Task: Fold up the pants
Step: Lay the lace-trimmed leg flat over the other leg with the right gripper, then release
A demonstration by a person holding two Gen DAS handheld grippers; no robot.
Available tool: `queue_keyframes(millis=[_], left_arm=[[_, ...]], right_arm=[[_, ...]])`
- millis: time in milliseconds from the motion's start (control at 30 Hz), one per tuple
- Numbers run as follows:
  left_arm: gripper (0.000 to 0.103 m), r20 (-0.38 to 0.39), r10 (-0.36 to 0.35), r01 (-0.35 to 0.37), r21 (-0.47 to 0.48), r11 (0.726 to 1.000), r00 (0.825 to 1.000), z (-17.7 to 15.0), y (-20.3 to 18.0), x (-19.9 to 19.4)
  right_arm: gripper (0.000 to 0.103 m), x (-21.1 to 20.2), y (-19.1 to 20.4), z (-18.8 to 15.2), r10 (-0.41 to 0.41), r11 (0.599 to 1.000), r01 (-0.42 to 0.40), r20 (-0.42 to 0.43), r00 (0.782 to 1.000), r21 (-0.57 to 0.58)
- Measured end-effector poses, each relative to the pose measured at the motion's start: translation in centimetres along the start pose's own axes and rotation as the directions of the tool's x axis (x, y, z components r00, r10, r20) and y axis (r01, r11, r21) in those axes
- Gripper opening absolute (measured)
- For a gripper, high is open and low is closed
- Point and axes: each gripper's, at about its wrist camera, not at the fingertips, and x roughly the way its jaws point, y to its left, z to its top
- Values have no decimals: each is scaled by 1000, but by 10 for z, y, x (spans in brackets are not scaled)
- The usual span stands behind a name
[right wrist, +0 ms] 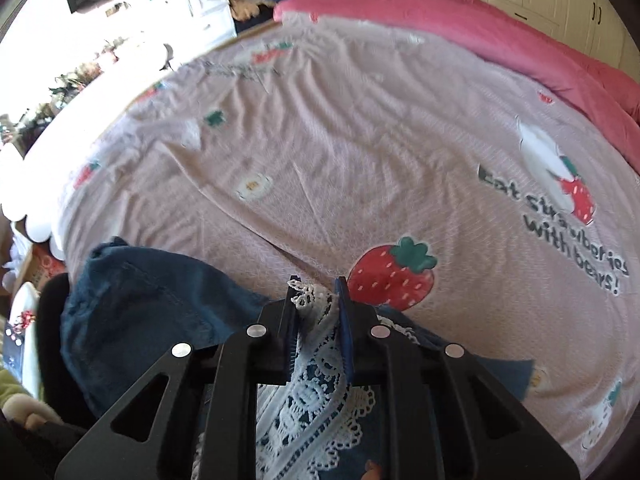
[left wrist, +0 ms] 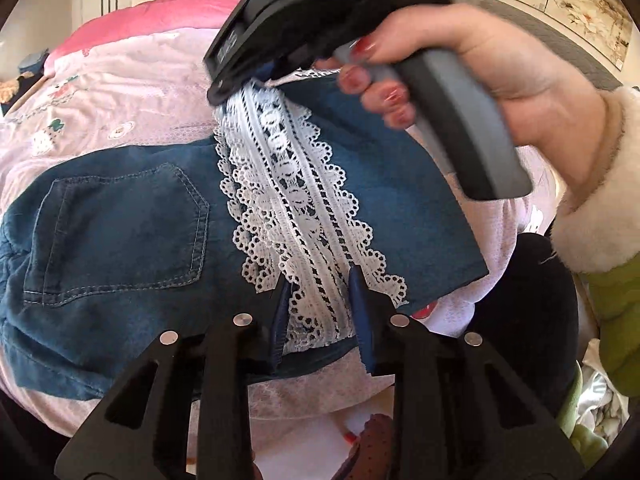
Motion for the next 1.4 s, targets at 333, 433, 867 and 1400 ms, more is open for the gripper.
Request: queue_keyframes(millis=[333, 433, 867, 1400], left_arm=[[21, -6, -10, 10, -23, 1000, 1000, 1, 2, 4], [21, -7, -14, 14, -27, 1000, 1000, 1, 3, 3], [21, 0, -30, 30, -39, 999, 1000, -1, 8, 1], [33, 129, -6, 7, -3, 1000, 992, 12, 8, -45]], right_arm=[[27, 6, -4, 1, -30, 999, 29, 17, 999, 41], [38, -14, -10, 2, -21, 997, 16, 66, 998, 71], [65, -89, -35, -49, -91, 988, 68, 176, 980, 136], [64, -71, -43, -73, -52, 983, 27, 135, 989, 183]])
